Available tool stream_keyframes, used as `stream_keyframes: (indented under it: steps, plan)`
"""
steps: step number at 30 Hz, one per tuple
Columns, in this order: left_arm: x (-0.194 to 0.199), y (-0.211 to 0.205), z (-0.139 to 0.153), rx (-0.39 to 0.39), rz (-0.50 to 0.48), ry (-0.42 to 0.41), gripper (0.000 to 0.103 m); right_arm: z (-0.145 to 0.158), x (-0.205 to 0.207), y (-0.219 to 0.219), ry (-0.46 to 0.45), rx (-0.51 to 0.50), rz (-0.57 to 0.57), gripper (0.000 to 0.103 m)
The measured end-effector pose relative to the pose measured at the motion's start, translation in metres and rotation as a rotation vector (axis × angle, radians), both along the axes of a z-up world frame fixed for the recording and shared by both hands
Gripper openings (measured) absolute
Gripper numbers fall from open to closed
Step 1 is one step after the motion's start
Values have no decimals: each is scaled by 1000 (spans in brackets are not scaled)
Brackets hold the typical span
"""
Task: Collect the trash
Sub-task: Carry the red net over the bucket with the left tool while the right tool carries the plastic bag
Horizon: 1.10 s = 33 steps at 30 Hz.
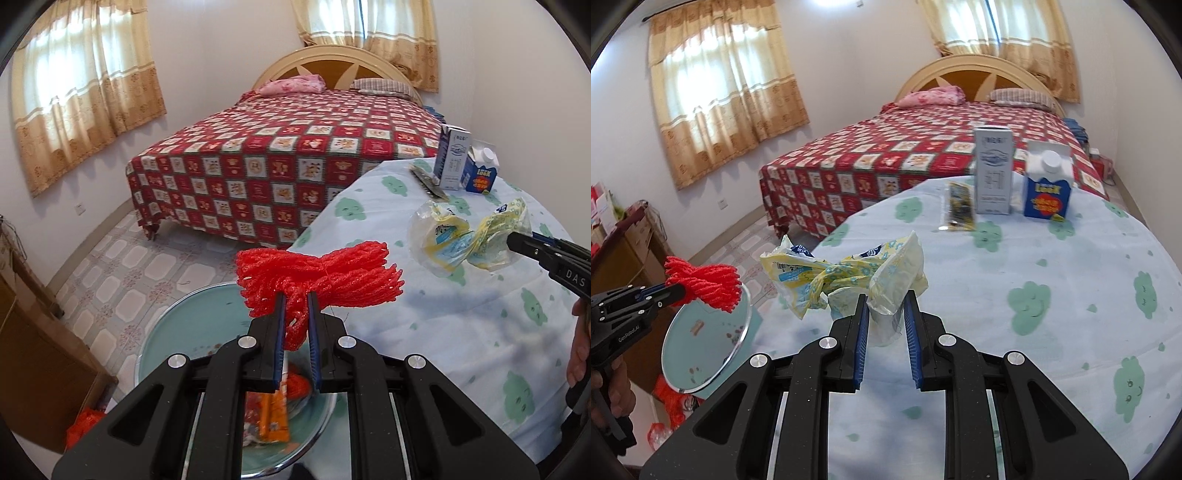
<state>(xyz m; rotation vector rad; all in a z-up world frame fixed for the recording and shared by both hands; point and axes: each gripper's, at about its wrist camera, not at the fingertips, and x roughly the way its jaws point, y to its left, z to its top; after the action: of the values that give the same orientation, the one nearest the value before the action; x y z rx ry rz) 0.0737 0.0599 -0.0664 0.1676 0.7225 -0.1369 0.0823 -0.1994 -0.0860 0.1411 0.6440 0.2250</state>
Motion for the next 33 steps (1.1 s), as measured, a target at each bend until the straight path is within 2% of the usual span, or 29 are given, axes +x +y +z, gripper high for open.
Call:
stream_keyframes:
  steps: [16,33]
  plan:
    - [-30,56,2,8,78,-29,11,3,-6,67,-7,-56,105,20]
    - [-43,91,-4,2,134,-30,11,-1,-6,108,-1,-102,178,20]
